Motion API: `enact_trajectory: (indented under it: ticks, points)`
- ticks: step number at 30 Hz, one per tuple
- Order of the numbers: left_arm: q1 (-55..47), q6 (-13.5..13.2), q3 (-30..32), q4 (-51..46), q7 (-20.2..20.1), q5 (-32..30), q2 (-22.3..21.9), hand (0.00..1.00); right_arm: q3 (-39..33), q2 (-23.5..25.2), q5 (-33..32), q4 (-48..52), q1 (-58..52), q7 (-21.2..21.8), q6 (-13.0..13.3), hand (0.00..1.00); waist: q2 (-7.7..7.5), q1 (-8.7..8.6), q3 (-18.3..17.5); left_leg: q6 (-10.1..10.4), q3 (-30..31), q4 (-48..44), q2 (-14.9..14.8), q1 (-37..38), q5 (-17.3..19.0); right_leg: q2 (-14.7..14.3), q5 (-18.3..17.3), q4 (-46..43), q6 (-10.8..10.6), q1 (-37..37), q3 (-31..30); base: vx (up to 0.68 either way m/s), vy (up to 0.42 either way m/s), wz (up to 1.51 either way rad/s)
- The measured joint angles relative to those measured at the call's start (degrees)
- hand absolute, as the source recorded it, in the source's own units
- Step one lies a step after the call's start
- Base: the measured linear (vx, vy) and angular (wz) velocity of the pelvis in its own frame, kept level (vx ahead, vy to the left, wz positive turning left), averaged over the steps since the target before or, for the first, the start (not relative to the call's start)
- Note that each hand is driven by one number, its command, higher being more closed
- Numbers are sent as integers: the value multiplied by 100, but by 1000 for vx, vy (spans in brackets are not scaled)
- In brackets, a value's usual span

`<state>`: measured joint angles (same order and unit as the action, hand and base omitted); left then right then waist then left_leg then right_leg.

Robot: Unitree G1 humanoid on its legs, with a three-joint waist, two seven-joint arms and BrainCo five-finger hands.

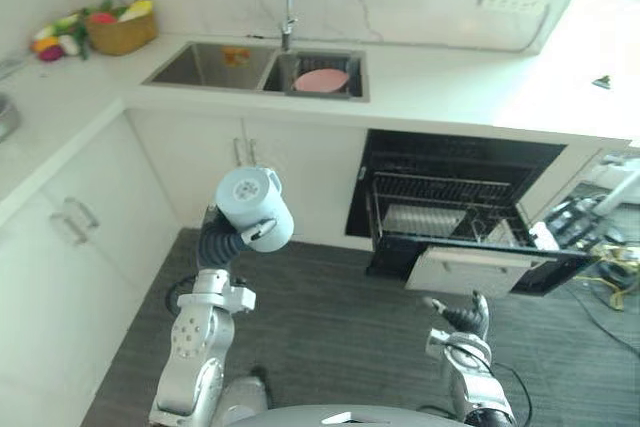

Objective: Walk over to the sink, pick up the cup, carry it to the dishwasher, place the cup inside the dishwasher, then close the dishwasher door

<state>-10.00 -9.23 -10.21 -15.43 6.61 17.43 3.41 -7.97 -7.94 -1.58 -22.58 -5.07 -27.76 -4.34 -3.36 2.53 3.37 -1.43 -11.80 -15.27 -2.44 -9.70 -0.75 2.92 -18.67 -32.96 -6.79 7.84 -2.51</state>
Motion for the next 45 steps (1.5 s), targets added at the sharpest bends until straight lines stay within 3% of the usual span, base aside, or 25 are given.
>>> enact_trajectory:
  ticks: [1, 2, 4, 5, 6, 10, 12, 13, 14, 15, 18, 19, 20, 22, 24, 27, 29, 30, 31, 32, 34, 37, 38, 39, 45]
  points:
    - [113, 1, 69, 48, 128, -24, 2, 100, 19, 143, 205, 236, -37, -8, -41, 0, -128, -73, 9, -91, -111, -62, 161, 271, 239, 242, 411, -1117, -426, -403, 24, 604, 343, -26]
    - [238, 5, 130, 46, 260, -31, 44, 100, 117, 308, 311, 552, -126, 1, -50, 0, -174, -155, 42, -189, -153, -67, 305, 584, 475, 470, 1326, -2158, -401, -838, 119, 474, 246, -15]
    - [462, 29, 131, 26, 420, -94, 70, 100, 416, 423, 423, 968, -239, 100, -37, 0, -91, -294, 138, -338, -146, -158, 344, 1035, 857, 704, 1313, -3442, 192, -1384, 375, 407, 188, 4]
    - [564, 77, 122, 27, 509, -182, 71, 100, 639, 469, 419, 1183, -300, 187, 29, 0, 96, -362, 223, -355, -142, -166, 295, 1257, 1028, 658, 1101, -3657, 349, -1713, 435, 314, 144, 9]
    - [613, 97, 131, 23, 562, -214, 85, 100, 724, 508, 415, 1290, -335, 237, 92, 0, 124, -395, 221, -365, -126, -153, 289, 1333, 1108, 612, 1013, -3595, 370, -1894, 466, 352, 140, 12]
    - [609, 138, 98, -284, 688, -370, 123, 100, 1005, 814, 298, 2307, -807, 422, 776, 0, 127, -455, 259, -225, 12, -154, 274, 1754, 1568, 347, 819, -1533, 305, -2562, 768, 362, 25, 17]
    - [499, 102, 126, -668, 571, -496, 157, 100, 998, 794, 292, 3111, -1222, 568, 1289, 0, 169, -439, 263, -43, 26, -131, 161, 2067, 1837, 227, 1184, 585, 426, -2305, 1447, 508, -6, 9]
    - [450, 48, 139, -770, 555, -540, 198, 100, 997, 786, 271, 3227, -1261, 603, 1453, 0, 158, -426, 256, 20, 13, -95, 157, 2195, 1916, 181, 1394, 972, 479, -2242, 1585, 515, -36, -17]
    - [322, -74, 134, -930, 523, -541, 262, 100, 1002, 758, 160, 3367, -1263, 619, 1729, 0, 91, -417, 218, 117, -20, 10, 188, 2467, 2073, 180, 1809, 1311, 705, -2173, 1739, 567, -73, -10]
    - [238, -141, 110, -917, 508, -587, 211, 100, 992, 689, 70, 3357, -1199, 636, 1907, 0, 182, -434, 162, 220, 46, 56, 101, 2689, 2213, 99, 1945, 1037, 1108, -2144, 1763, 562, -80, -5]
    - [193, -145, 38, -914, 508, -656, 97, 100, 942, 668, -85, 3352, -982, 640, 1920, 0, 292, -486, 54, 298, 163, -562, -117, 2538, 2164, 77, 1261, 576, 1122, -2185, 1904, 447, -129, 18]
    - [204, -128, -14, -903, 510, -654, 44, 100, 942, 671, -90, 3353, -927, 623, 1911, 0, 366, -546, 62, 366, 214, -1433, -261, 2235, 2032, 44, 1027, 553, 1123, -2015, 2012, 545, -230, 37]
    - [209, -118, -76, -888, 509, -646, -36, 100, 956, 670, -88, 3396, -960, 602, 1895, 0, 445, -538, 102, 525, 248, -2687, -496, 1775, 1512, -55, 825, 619, 1102, -1684, 2046, 541, -223, 28]
    - [151, -109, -142, -874, 512, -652, -196, 100, 978, 649, -79, 3592, -1024, 587, 1886, 0, 650, -339, 139, 536, 302, -4588, -988, 929, 723, -358, 603, 812, 1113, -1159, 1950, 444, -120, -23]
    - [89, -97, -112, -837, 519, -657, -172, 100, 931, 626, -75, 3570, -1003, 565, 1923, 0, 738, -250, 103, 408, 363, -5276, -1185, 94, 970, -480, 376, 1130, 1102, -529, 1915, 515, -79, -34]
    - [60, -120, -96, -616, 510, -658, -124, 100, 782, 617, -78, 3497, -993, 538, 1925, 0, 657, -116, 52, 350, 173, -4104, -1156, -324, 1403, -465, 441, 1560, 1117, -162, 1706, 428, -20, -42]
    - [-90, -120, 25, -534, 493, -656, -136, 100, 736, 525, -65, 3498, -888, 551, 1923, 0, 595, -69, 7, 347, 414, -2126, -726, -274, 1346, -375, 354, 1584, 913, -59, 1334, 486, 83, -69]
    - [-123, -118, 72, -532, 458, -656, -138, 100, 721, 493, -63, 3498, -860, 560, 1923, 0, 593, -69, 3, 311, 534, -1542, -560, -190, 1167, -338, 298, 1541, 823, -53, 1230, 464, 155, -56]
    - [-178, -118, 125, -539, 417, -656, -138, 100, 696, 463, -7, 3499, -838, 557, 1915, 0, 618, -72, -17, 208, 721, -666, -343, -60, 617, -326, 217, 1464, 696, -41, 1076, 416, 197, -57]
    - [-304, -114, 164, -589, 384, -654, -112, 100, 724, 449, 220, 3447, -822, 546, 1887, 0, 639, -58, -122, 408, 929, -119, -227, 158, 160, -361, 71, 1339, 597, -17, 815, 498, 187, -48]
    - [-428, -99, 278, -626, 293, -660, 14, 100, 787, 634, 597, 3446, -819, 506, 1821, 0, 331, -147, -245, 367, 895, 318, -58, 472, 140, -158, -13, 1019, 629, -154, 376, 407, 122, -18]
    - [-432, -100, 365, -636, 303, -661, 19, 100, 893, 719, 807, 3456, -771, 497, 1818, 0, 215, -163, -312, 371, 847, 750, -44, 790, 136, 18, -63, 1424, 628, -207, 205, 209, 54, -3]
    - [-430, -100, 329, -631, 303, -661, 52, 100, 917, 759, 821, 3455, -752, 483, 1819, 0, 130, -185, -366, 390, 843, 871, 8, 866, 123, 135, 208, 1790, 616, -210, 178, 143, -34, 26]
    - [-414, -89, 312, -580, 306, -663, 109, 100, 929, 759, 809, 3440, -760, 460, 1820, 0, 67, -290, -432, 449, 912, 968, 56, 896, 75, 173, 296, 1908, 423, -167, 187, 128, -66, 28]
    - [-292, -44, 298, -578, 316, -711, 64, 100, 900, 589, 475, 3284, -650, 479, 1832, 0, 381, -337, -549, 584, 865, 1601, -120, 1089, -163, -38, 488, 2052, 426, -250, 151, 43, -73, -5]
